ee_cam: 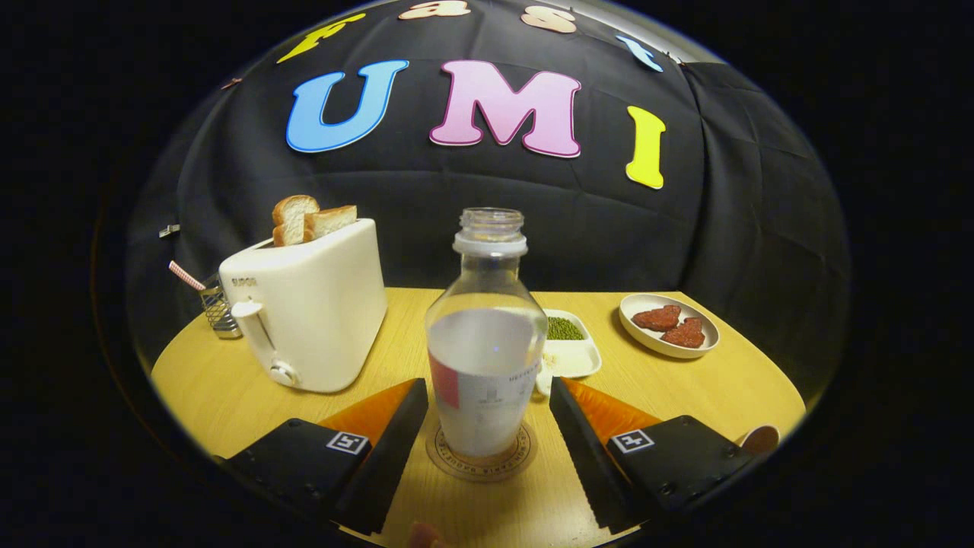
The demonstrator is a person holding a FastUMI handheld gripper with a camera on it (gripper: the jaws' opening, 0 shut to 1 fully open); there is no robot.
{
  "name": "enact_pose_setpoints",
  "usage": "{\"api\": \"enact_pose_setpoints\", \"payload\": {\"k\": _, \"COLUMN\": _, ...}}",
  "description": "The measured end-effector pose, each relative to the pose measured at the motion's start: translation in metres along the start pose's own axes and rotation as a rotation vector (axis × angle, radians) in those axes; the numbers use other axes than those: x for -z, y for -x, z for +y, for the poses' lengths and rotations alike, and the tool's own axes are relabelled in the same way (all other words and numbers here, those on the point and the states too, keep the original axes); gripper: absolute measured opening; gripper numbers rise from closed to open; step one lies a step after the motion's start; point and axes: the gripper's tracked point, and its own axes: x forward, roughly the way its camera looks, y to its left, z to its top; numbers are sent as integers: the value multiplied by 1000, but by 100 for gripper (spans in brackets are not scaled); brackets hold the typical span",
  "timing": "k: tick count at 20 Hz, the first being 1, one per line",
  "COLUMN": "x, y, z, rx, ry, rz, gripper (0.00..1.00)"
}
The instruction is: Take the bottle from table, then pour the juice into the cup, finally place the bottle on the coaster
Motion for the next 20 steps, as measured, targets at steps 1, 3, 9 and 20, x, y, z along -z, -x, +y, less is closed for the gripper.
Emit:
{"api": "enact_pose_setpoints", "payload": {"k": 1, "x": 3, "y": 10, "z": -1, "rx": -2, "ry": 0, "rz": 6, "gripper": 99}}
{"api": "enact_pose_setpoints", "payload": {"k": 3, "x": 6, "y": 32, "z": -4, "rx": 1, "ry": 12, "rz": 12, "gripper": 99}}
{"api": "enact_pose_setpoints", "payload": {"k": 9, "x": -39, "y": 120, "z": -15, "rx": 19, "ry": 33, "rz": -94, "gripper": 99}}
{"api": "enact_pose_setpoints", "payload": {"k": 20, "x": -122, "y": 279, "z": 29, "rx": -66, "ry": 127, "rz": -257, "gripper": 98}}
